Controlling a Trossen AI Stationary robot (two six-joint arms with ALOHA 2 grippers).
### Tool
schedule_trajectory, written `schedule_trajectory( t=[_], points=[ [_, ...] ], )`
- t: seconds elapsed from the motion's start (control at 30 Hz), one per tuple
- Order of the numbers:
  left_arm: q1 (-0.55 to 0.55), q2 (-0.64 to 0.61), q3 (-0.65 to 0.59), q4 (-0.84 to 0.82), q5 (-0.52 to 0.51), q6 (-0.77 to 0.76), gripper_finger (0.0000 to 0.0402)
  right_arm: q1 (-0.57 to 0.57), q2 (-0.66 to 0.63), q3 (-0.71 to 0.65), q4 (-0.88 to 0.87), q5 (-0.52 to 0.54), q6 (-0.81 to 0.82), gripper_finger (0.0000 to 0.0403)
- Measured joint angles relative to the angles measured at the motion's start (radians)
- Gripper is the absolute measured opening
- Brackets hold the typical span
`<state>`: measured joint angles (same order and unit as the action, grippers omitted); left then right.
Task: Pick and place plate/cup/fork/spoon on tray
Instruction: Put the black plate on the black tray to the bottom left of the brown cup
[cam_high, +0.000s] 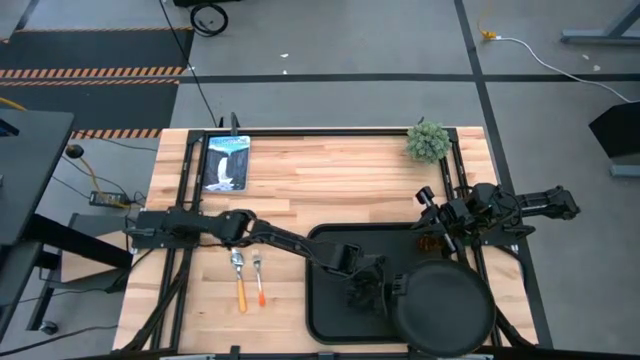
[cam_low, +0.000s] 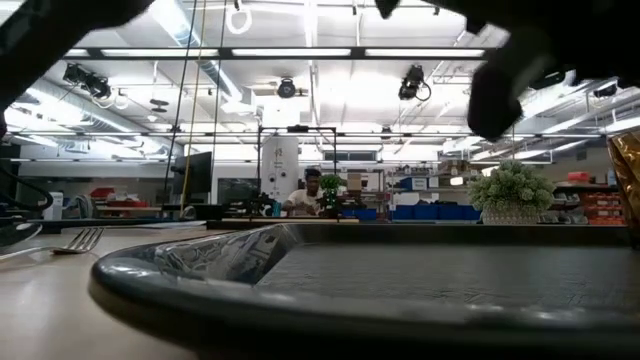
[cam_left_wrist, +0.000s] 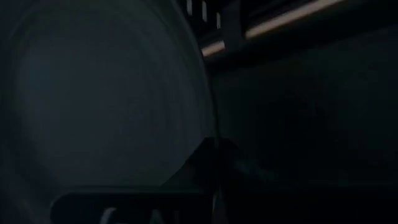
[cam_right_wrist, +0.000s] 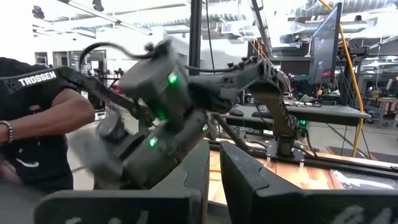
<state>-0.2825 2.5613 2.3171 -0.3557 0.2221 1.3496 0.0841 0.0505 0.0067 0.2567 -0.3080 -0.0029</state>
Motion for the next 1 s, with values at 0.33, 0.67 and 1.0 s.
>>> schedule_trajectory(
  t=[0.33, 0.67, 1.0],
  points=[
    [0.012, 0.028, 0.015, -0.273, -0.077, -0.093, 0.0015, 0.000, 0.000, 0.000, 0.003, 0.000, 0.000, 0.0045],
    [0.005, 0.026, 0.014, -0.371, -0.083, -0.128, 0.0017, 0.000, 0.000, 0.000, 0.004, 0.000, 0.000, 0.0045],
    [0.004, 0.026, 0.014, -0.373, -0.035, -0.166, 0.0065, 0.000, 0.000, 0.000, 0.004, 0.000, 0.000, 0.0045]
  ],
)
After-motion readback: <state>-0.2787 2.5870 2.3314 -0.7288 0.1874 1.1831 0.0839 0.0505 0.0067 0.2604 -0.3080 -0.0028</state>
